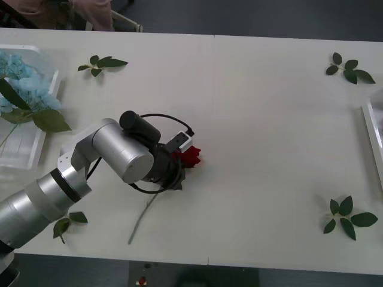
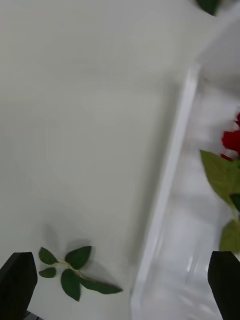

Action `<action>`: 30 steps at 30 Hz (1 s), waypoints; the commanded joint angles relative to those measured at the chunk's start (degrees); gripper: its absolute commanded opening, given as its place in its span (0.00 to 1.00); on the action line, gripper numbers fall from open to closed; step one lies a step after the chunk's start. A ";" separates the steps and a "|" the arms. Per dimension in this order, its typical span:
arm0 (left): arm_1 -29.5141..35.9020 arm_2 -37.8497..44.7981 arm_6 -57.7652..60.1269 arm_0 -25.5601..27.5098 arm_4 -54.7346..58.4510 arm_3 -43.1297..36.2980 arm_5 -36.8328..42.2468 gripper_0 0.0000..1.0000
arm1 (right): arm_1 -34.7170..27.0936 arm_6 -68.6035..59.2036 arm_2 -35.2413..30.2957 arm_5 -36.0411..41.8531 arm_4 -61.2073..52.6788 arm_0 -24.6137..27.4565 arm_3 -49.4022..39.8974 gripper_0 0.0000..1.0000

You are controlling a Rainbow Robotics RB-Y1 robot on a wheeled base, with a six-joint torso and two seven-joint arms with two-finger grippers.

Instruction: Put the red flowers into the right box and the blue flowers into the left box

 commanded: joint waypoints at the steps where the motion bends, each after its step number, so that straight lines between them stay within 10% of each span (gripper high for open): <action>1: 1.09 -0.42 -2.81 -1.08 -0.37 -0.92 -2.40 0.00 | -0.24 7.80 -1.55 2.26 -6.25 -2.06 -0.70 1.00; 14: 1.27 6.09 -1.85 -2.04 6.66 -5.49 -7.67 0.00 | 7.14 22.92 -10.42 12.54 -10.56 -8.39 -0.61 1.00; 30: -12.00 17.43 8.79 -16.19 10.88 -5.14 -10.57 0.00 | 14.70 22.21 -9.02 12.98 -18.38 -12.26 -0.61 1.00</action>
